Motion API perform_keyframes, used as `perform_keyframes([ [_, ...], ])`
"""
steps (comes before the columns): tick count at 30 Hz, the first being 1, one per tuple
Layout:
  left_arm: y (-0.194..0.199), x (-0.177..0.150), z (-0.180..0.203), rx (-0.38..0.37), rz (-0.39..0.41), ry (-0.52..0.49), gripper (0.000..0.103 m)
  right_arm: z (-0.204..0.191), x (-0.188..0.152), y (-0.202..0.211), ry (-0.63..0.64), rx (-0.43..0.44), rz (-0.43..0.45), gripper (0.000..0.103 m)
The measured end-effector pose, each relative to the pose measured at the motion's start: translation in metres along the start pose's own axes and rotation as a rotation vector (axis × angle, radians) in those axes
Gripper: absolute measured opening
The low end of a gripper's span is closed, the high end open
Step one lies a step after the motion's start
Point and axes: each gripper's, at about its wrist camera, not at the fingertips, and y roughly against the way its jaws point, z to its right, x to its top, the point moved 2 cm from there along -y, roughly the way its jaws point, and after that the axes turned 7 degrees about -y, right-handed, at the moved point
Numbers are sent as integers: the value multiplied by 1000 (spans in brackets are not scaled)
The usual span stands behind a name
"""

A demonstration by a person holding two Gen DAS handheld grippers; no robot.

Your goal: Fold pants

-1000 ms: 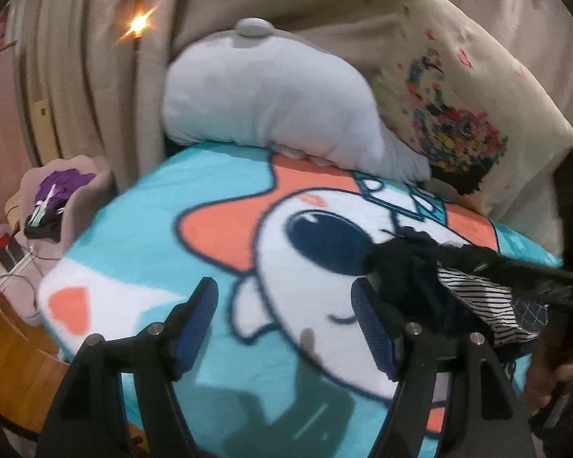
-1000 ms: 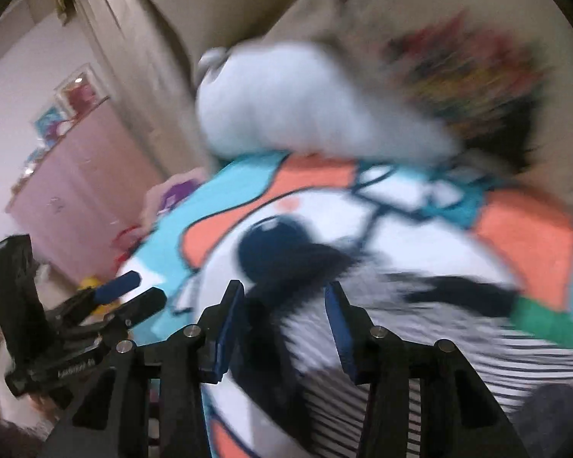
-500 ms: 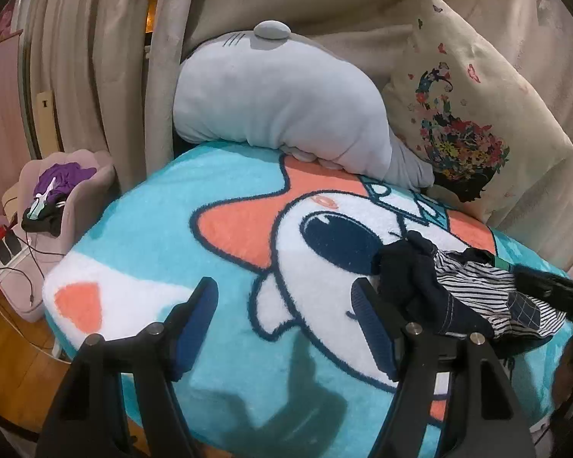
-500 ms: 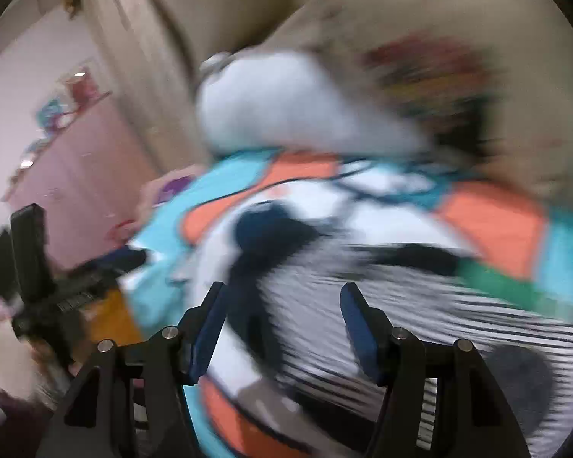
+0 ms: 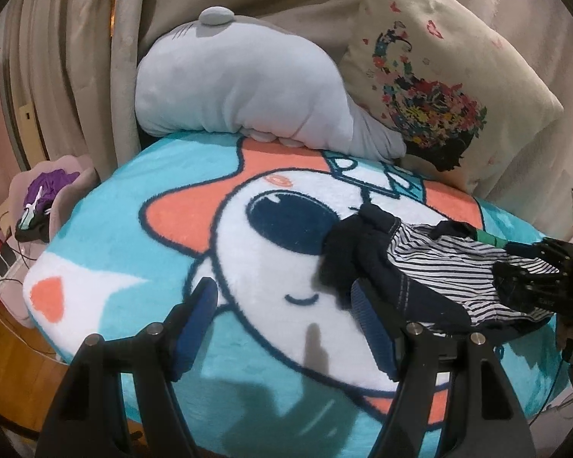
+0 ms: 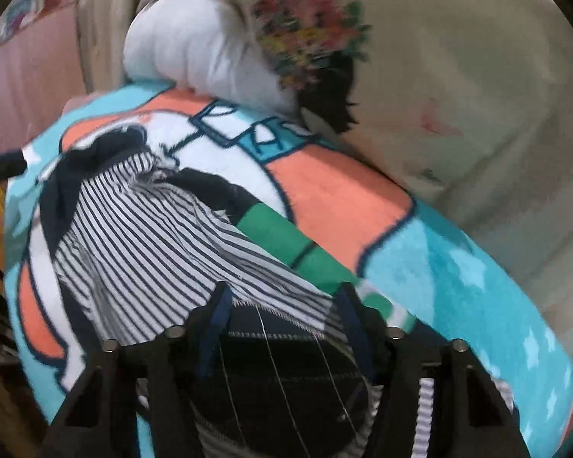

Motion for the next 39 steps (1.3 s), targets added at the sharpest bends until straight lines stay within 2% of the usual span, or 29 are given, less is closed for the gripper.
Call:
perform_keyframes([
  [1,0,0,2,2,-3,-2,72,-1,0,-3,8,-2,-8,43],
  [2,-1,1,4,3,-6,-3,72,-1,0,-9,14,-13,-28,25],
  [4,-2,1,7,0,-9,-8,72,-2,-1,-14,22,-23,-34,9],
  [10,-14,0,13,-15,-36,-13,72,14,8,2,-47,-73,34,4],
  [14,-17,-1,17,-35,-44,-13,72,27,18,-8,-106,-95,26,5],
  [16,-15,-2,18,-36,-39,-22,72,27,20,-6,-121,-38,31,5],
  [18,-13,-3,17,-32,-33,-32,72,18,18,-1,-93,21,22,12],
  [19,-14,-3,16,-32,-34,-31,72,10,16,0,-65,34,16,29],
  [20,-16,-3,15,-34,-37,-25,72,4,15,0,-46,41,10,51],
  [21,-18,-3,14,-38,-41,-19,72,-2,14,-2,-20,41,2,58],
  [24,-23,-6,16,-56,-60,-10,72,-11,12,-15,12,7,-15,61],
  [25,-24,-7,17,-56,-64,-13,72,-12,12,-20,13,-7,-31,42],
  [26,-24,-8,18,-54,-66,-16,72,-12,12,-24,15,-33,-40,5],
  [27,-23,-8,18,-53,-64,-17,72,-12,15,-29,18,-70,-49,4],
  [34,-20,-6,18,-57,-55,-10,72,17,29,-41,-114,-170,-46,4],
  [39,-17,-8,19,-50,-38,-30,72,40,9,4,-289,-25,25,6],
])
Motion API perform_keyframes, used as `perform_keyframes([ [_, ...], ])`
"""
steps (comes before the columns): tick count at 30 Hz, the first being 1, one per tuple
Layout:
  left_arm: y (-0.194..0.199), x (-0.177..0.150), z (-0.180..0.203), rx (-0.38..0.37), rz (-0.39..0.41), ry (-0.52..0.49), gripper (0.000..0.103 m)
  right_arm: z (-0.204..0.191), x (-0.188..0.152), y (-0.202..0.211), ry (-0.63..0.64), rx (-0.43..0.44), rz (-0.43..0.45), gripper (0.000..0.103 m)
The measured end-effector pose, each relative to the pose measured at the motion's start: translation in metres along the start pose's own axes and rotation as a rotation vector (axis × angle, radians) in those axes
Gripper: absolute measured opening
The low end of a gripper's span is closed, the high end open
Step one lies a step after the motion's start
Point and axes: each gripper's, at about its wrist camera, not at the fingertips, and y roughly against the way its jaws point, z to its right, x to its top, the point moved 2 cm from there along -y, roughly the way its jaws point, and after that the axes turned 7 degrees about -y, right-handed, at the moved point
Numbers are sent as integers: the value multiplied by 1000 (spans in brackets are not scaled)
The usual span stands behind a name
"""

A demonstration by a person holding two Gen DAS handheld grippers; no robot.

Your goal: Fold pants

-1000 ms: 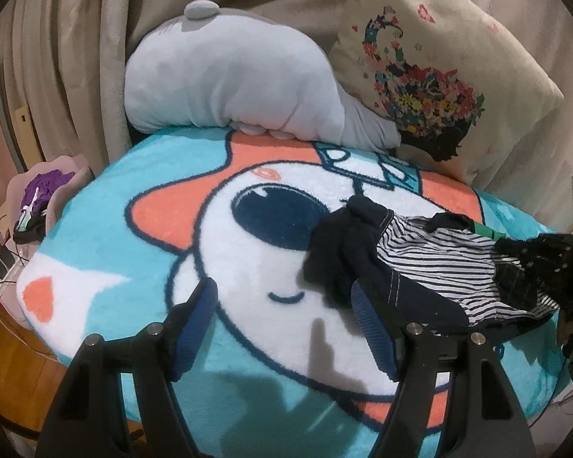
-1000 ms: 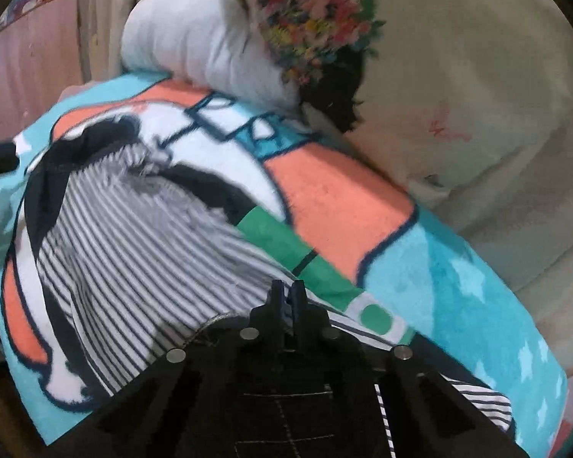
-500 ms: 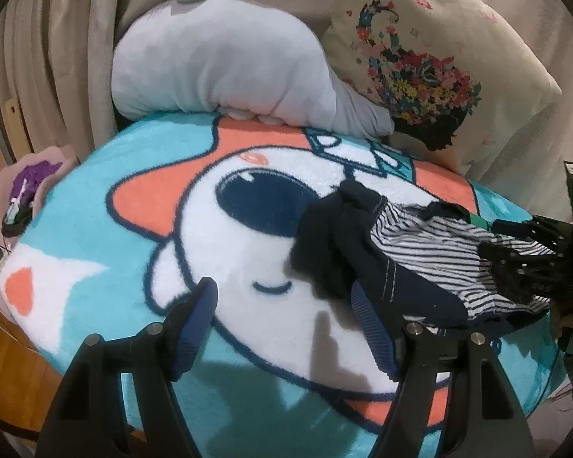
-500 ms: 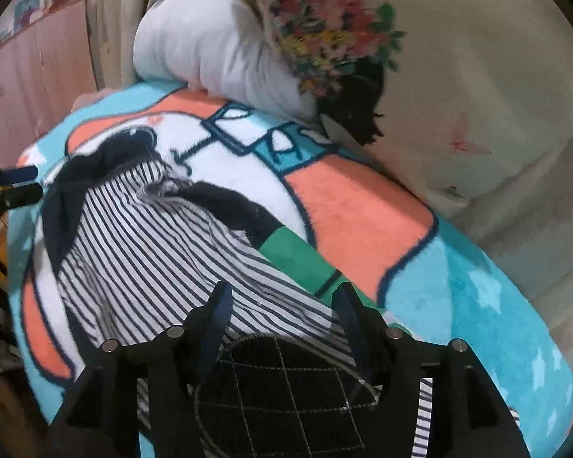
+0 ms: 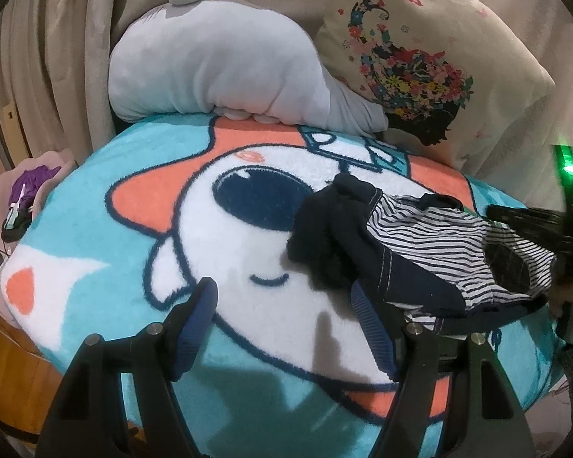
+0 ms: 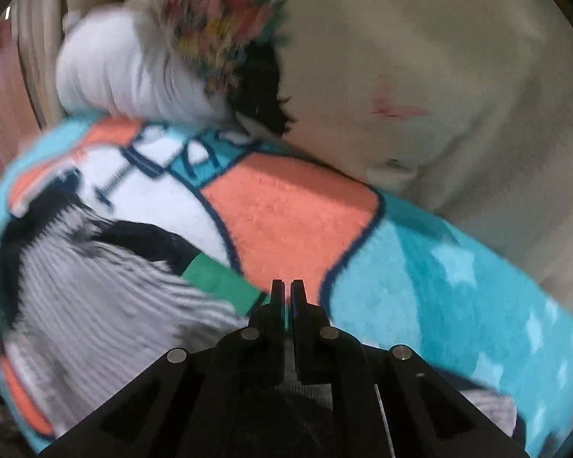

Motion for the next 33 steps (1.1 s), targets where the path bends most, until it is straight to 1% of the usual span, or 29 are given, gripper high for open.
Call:
perform_keyframes([
  [1,-1,0,0,-1,-1,2,72,6,-5,8,-27,40,0,8],
  [2,-1,0,-1,-6,-4,7,72,12,-12,13,-56,62,-4,13],
  [3,-2,0,0,-11,-6,11,72,26,-23,19,-95,56,-5,17],
  [4,-2,0,0,-16,-7,14,72,34,-29,23,-112,29,2,22],
  [5,-2,-1,2,-24,-8,15,72,51,-37,26,-141,-23,13,23],
  [6,-2,-1,4,-30,-8,13,72,65,-40,27,-170,-56,19,23],
  [8,1,-3,9,-37,-5,2,72,105,-47,31,-265,-135,61,22],
  [9,3,-3,11,-38,0,-2,72,118,-49,34,-307,-139,79,21],
  [10,8,-4,14,-41,6,-9,72,134,-52,41,-377,-137,102,21],
  [12,15,-5,17,-39,20,-21,72,150,-55,57,-480,-152,156,21],
  [13,19,-5,18,-34,27,-26,72,150,-57,68,-510,-168,189,23],
  [14,22,-5,19,-29,33,-30,72,147,-58,78,-514,-189,212,24],
  [15,25,-6,20,-28,36,-30,72,136,-58,89,-497,-189,247,24],
  [17,29,-7,21,-32,38,-26,72,113,-61,100,-453,-128,262,27],
  [18,30,-8,22,-35,38,-24,72,104,-62,100,-431,-92,253,29],
  [19,32,-10,23,-44,39,-21,72,93,-65,100,-407,-39,230,34],
  [20,35,-11,24,-51,39,-19,72,84,-67,95,-387,5,204,37],
  [21,38,-13,24,-59,41,-19,72,77,-73,90,-367,21,173,37],
  [22,42,-15,26,-66,46,-21,72,77,-77,86,-359,4,161,37],
  [23,45,-17,26,-67,52,-25,72,81,-83,82,-364,-34,149,37],
  [25,53,-22,26,-61,64,-36,72,105,-92,76,-439,-82,132,37],
  [26,56,-23,25,-60,69,-37,72,122,-98,77,-512,-85,127,37],
  [28,62,-27,20,-60,77,-31,73,143,-114,92,-657,6,165,37],
  [29,63,-28,17,-59,80,-26,75,147,-119,100,-702,19,186,37],
  [30,65,-30,14,-60,82,-17,75,151,-124,115,-736,-10,222,37],
  [32,66,-31,8,-69,81,-1,75,149,-127,131,-731,-65,267,45],
  [33,66,-32,7,-74,81,4,75,146,-126,136,-717,-69,276,46],
])
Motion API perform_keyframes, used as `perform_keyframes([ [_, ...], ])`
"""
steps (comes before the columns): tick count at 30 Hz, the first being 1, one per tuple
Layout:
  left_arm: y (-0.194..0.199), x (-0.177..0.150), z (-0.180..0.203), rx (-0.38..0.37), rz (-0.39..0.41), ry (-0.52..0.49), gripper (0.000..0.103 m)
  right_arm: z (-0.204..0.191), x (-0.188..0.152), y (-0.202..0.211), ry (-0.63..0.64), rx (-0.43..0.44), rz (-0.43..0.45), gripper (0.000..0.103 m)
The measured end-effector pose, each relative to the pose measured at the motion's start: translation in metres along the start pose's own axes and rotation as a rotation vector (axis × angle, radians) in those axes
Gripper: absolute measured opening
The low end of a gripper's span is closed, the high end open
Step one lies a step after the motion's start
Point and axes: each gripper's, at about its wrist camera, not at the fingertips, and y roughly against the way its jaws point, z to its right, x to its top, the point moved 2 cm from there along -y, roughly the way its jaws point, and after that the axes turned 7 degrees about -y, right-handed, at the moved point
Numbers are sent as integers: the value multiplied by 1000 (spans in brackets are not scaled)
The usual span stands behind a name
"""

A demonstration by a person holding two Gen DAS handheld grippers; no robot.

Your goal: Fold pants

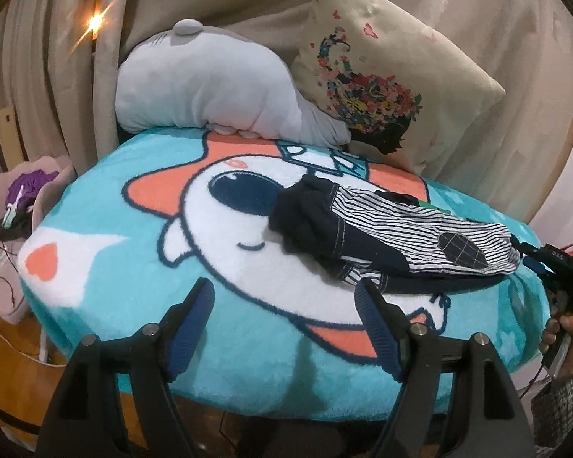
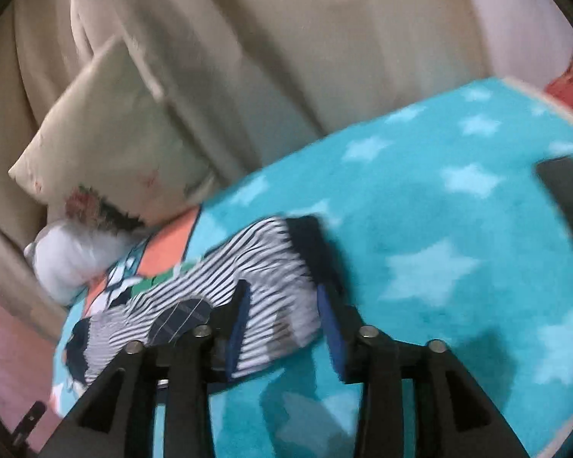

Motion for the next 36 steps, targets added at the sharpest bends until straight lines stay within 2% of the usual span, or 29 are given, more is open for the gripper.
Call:
perform_keyframes([
  [2,2,-1,0,1,-1,2,75,-7,-2,4,19,26,-10,46],
  [6,10,-2,2,3,12,-8,75,-33,-16,-17,28,150,-87,46],
  [11,16,-3,1,11,11,4,75,-66,-57,-30,38,303,-224,46],
  [14,17,-2,1,3,5,15,75,-95,-85,-33,122,366,-293,46],
  [17,23,-1,7,-4,11,0,75,-106,-96,-39,192,319,-289,48],
  [19,29,1,12,1,20,-24,76,-95,-88,-40,210,199,-217,48],
  [24,34,10,24,21,34,-76,81,-30,-51,-15,27,46,-78,52],
  [30,9,32,56,-61,-18,-136,81,8,-28,13,-59,43,2,63],
  [36,-38,60,122,-190,-117,-254,81,21,-22,3,-107,76,-58,67],
])
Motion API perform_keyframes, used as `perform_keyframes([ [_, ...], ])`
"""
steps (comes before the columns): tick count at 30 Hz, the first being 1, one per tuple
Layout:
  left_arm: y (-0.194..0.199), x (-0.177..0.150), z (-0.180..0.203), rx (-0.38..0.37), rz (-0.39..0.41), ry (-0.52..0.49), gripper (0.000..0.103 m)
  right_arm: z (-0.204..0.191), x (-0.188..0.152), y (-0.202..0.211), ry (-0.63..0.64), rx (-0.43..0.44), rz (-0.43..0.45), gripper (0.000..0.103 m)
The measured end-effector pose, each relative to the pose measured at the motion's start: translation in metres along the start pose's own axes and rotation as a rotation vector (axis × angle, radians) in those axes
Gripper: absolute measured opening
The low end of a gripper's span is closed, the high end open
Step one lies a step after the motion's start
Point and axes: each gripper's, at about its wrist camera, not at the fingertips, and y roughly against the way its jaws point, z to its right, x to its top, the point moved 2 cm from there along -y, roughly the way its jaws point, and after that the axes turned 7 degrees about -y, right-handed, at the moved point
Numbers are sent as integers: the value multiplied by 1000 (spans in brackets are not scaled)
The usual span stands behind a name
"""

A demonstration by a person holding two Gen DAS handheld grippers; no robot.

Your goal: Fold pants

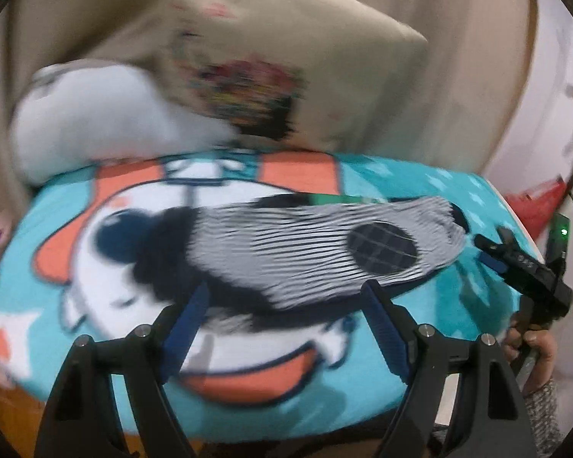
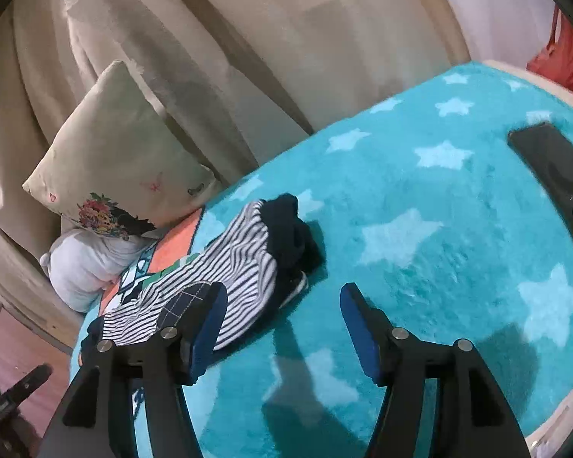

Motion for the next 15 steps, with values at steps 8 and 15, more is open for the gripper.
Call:
perform_keyframes([
  [8,-91,84,83,-147,-117,-215,81,-3,6,-23,26,20,-63,70],
  [15,-180,123,146,-265,-236,-283,81,-10,7,-43,58,29,-116,71],
])
